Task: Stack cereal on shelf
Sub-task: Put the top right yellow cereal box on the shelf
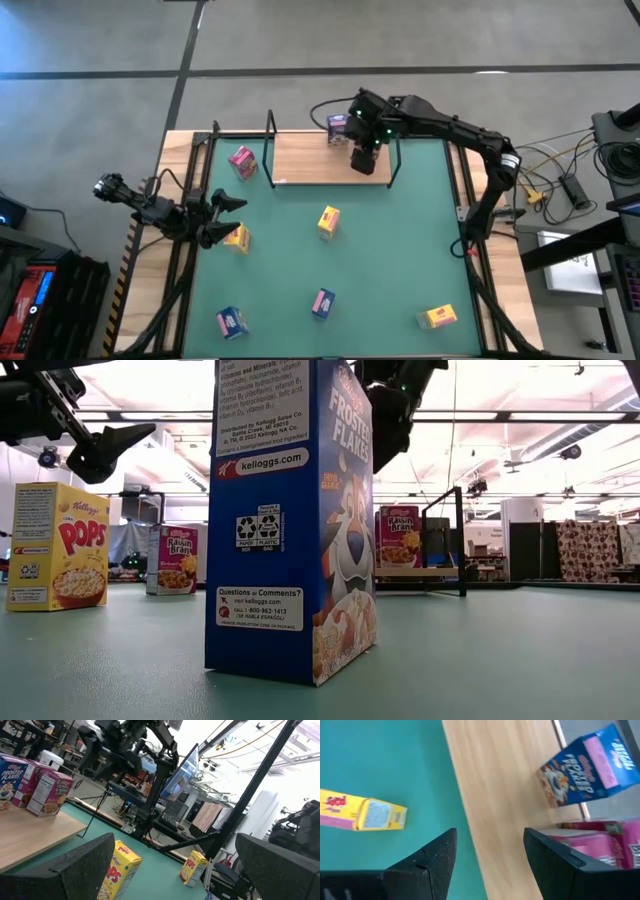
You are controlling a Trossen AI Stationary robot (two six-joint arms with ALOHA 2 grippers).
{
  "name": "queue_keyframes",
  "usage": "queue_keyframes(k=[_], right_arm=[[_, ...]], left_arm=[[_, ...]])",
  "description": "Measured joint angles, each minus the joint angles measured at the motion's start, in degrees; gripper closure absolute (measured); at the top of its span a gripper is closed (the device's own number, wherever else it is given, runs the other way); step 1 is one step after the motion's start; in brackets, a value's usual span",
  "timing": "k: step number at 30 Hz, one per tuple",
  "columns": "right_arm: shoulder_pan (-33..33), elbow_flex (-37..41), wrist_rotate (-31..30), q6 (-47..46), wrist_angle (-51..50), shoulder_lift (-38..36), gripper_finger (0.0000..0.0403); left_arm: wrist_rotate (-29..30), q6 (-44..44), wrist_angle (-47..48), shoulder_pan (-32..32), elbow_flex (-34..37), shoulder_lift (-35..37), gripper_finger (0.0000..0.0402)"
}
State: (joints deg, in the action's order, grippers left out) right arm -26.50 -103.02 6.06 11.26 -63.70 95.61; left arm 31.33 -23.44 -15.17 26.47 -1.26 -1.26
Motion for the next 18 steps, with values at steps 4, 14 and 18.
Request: queue_keyframes(k=[4,14,18], right_arm=[[1.78,0.0,0.0,-2.02,-0.61,0.0,0.0184],[10.56,0.11,-0.02,-11.46,-2.48,0.02,0.0184],[16.87,0.14,0.01,-5.36,-2.37,0.07,0.0184]], left_arm=[[0.0,0.0,-0.01,-0.01,-0.02,0.0,0.0003],[0.02,0.0,0.0,0.0,0.0,0.0,0.0003],[0.01,0.0,0.0,-0.01,-0.01,0.0,0.0003]])
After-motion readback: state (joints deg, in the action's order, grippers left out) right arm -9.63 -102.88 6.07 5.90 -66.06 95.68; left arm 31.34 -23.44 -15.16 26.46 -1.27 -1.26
